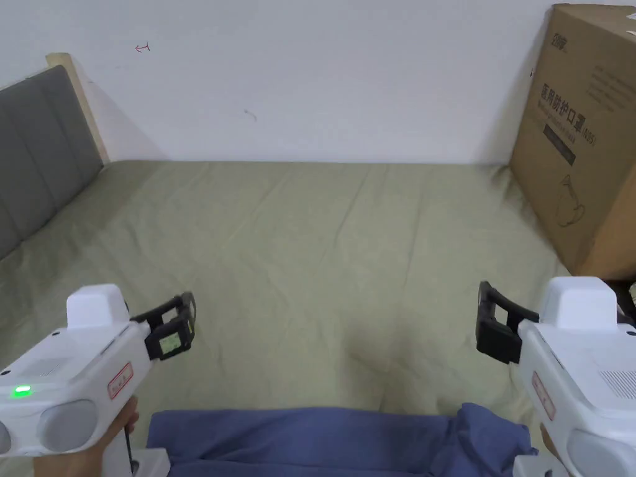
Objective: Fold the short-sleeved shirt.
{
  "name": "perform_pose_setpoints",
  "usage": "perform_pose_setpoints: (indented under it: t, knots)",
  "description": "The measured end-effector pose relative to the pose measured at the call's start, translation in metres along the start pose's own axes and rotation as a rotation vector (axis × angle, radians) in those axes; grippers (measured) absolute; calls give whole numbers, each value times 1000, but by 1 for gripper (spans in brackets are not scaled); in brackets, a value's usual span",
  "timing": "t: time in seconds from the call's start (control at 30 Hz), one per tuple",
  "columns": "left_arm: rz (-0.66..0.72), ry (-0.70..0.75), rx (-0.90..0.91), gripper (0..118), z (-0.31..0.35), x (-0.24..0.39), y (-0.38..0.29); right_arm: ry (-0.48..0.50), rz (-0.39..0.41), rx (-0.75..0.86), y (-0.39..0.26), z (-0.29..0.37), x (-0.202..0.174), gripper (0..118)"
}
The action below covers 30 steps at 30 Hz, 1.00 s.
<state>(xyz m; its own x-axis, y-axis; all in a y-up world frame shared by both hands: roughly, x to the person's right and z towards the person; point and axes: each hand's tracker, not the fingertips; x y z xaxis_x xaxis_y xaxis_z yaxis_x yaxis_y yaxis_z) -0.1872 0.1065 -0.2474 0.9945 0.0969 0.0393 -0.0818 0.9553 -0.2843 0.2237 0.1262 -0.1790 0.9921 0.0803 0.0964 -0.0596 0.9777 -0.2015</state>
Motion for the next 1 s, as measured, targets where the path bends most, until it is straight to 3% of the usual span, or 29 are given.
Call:
perform_pose_setpoints:
  t: [0.17, 0.23, 0.27, 0.3, 0.33, 0.7, 1.0]
  knots:
    - [-53, 39, 132, 77, 4, 22, 17, -3, 8, 75, 12, 1, -17, 74]
    - [-51, 42, 147, 60, -2, 24, 11, -27, 35, 95, 12, 2, -23, 65]
    - [-51, 34, 151, 43, -3, 24, 9, -37, 43, 106, 11, 2, -25, 52]
    - [-46, 28, 151, 15, -3, 24, 8, -43, 46, 110, 10, 2, -26, 25]
    - [-35, 13, 137, 1, -4, 24, 7, -57, 46, 113, 10, 2, -27, 3]
    - [-22, -49, -20, 0, -12, 6, -4, -32, 17, 95, 4, -3, -25, 0]
    - [226, -233, -406, 0, -62, -84, -44, -32, 24, 46, -5, -15, -23, 0]
